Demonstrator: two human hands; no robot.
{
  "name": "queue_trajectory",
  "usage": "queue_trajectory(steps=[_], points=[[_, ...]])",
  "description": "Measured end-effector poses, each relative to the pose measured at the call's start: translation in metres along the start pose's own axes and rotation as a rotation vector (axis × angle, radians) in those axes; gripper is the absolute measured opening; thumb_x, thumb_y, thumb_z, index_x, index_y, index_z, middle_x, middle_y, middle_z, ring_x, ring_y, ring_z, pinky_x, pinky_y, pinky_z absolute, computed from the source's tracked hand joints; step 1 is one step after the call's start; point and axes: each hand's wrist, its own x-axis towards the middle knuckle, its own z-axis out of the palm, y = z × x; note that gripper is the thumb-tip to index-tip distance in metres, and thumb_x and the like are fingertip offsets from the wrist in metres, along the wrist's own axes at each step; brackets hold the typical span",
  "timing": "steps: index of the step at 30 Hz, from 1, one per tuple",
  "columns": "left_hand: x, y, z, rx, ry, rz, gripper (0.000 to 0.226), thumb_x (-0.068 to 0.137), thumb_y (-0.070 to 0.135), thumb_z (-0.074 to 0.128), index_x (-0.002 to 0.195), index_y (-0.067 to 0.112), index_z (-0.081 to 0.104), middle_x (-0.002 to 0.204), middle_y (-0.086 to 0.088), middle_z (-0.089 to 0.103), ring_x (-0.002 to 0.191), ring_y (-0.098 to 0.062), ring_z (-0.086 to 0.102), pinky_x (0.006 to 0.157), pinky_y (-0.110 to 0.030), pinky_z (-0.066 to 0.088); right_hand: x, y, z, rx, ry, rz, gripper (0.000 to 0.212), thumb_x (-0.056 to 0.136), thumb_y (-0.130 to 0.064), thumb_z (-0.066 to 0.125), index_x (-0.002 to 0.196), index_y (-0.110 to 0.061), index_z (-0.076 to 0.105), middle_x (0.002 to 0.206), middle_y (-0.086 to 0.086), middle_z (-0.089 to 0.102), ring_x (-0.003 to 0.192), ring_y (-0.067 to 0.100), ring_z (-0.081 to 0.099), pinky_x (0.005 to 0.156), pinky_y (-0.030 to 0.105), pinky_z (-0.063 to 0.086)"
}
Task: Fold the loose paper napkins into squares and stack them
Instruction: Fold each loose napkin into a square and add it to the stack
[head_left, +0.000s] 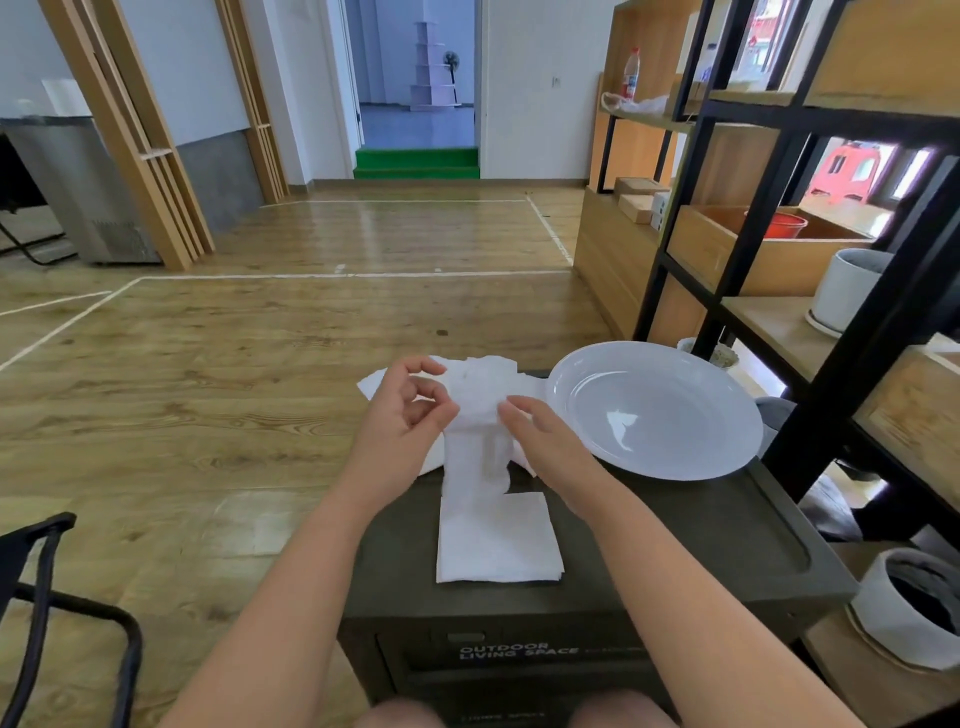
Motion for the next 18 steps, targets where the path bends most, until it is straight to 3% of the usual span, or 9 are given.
queue_trajectory(steps=[3,5,9,11,13,15,16,18], points=[[0.005,0.011,-0.008,-0.049,-0.028,0.009,0.038,0.089,-0.003,0.058,0.1,0.032,0.051,0.073,0.014,0.056,0.067,-0.003,0.055,0.067,-0.009,0.044,0.004,-0.004,-0.003,0.432,-0.221,0.169,0.058,0.089,-0.066,0.041,0.131,-0.027,0.052,0.127,-0.003,0.061,0.117,0.02,0.057,0.103,0.04,0.044],[0.003,0.015,-0.012,-0.029,-0.052,0.036,0.04,0.089,-0.005,0.058,0.103,0.032,0.051,0.073,0.014,0.055,0.066,-0.004,0.053,0.065,-0.01,0.044,0.002,-0.004,-0.004,0.64,-0.345,0.245,0.053,0.09,-0.061,0.045,0.13,-0.027,0.053,0.124,0.002,0.065,0.113,0.025,0.062,0.097,0.043,0.049],[-0.006,0.014,-0.014,-0.031,-0.068,0.064,0.042,0.095,0.008,0.053,0.113,0.046,0.048,0.078,0.015,0.056,0.071,-0.002,0.055,0.068,-0.012,0.047,-0.002,0.004,-0.003,0.799,-0.339,0.136,0.043,0.09,-0.023,0.063,0.132,-0.016,0.052,0.126,0.01,0.062,0.109,0.026,0.063,0.076,0.036,0.055],[-0.009,0.009,-0.011,-0.131,-0.043,-0.046,0.03,0.096,0.034,0.051,0.118,0.052,0.043,0.095,0.011,0.063,0.087,-0.007,0.062,0.078,-0.023,0.053,-0.005,0.006,-0.005,0.812,-0.288,0.041,0.038,0.089,-0.019,0.064,0.126,-0.018,0.056,0.121,0.008,0.066,0.106,0.026,0.066,0.074,0.039,0.056],[-0.009,0.002,-0.011,-0.141,-0.047,-0.219,0.043,0.086,0.047,0.061,0.121,0.057,0.038,0.117,0.011,0.061,0.103,-0.013,0.064,0.089,-0.038,0.052,-0.006,0.005,-0.006,0.787,-0.189,-0.024,0.037,0.087,-0.018,0.067,0.123,-0.019,0.058,0.116,0.007,0.068,0.104,0.026,0.067,0.074,0.041,0.057],[-0.01,-0.004,-0.011,-0.041,-0.129,-0.314,0.061,0.081,0.034,0.072,0.13,0.048,0.04,0.122,0.011,0.061,0.101,-0.011,0.067,0.088,-0.035,0.052,-0.006,0.006,-0.006,0.781,-0.105,-0.072,0.038,0.085,-0.017,0.07,0.121,-0.019,0.059,0.113,0.006,0.07,0.102,0.026,0.068,0.076,0.04,0.058],[-0.011,-0.006,-0.009,0.011,-0.164,-0.322,0.055,0.082,0.024,0.073,0.129,0.039,0.048,0.118,0.008,0.066,0.098,-0.011,0.068,0.087,-0.032,0.053,-0.007,0.007,-0.007,0.77,-0.077,-0.096,0.036,0.084,-0.019,0.071,0.118,-0.02,0.061,0.112,0.005,0.07,0.101,0.025,0.068,0.077,0.04,0.058],[-0.012,-0.007,-0.006,0.053,-0.157,-0.293,0.032,0.085,0.007,0.067,0.105,0.031,0.07,0.104,0.004,0.073,0.093,-0.011,0.07,0.082,-0.026,0.055,-0.009,0.008,-0.01,0.715,-0.071,-0.14,0.027,0.083,-0.031,0.07,0.109,-0.023,0.068,0.111,0.004,0.071,0.101,0.024,0.068,0.081,0.042,0.057]])
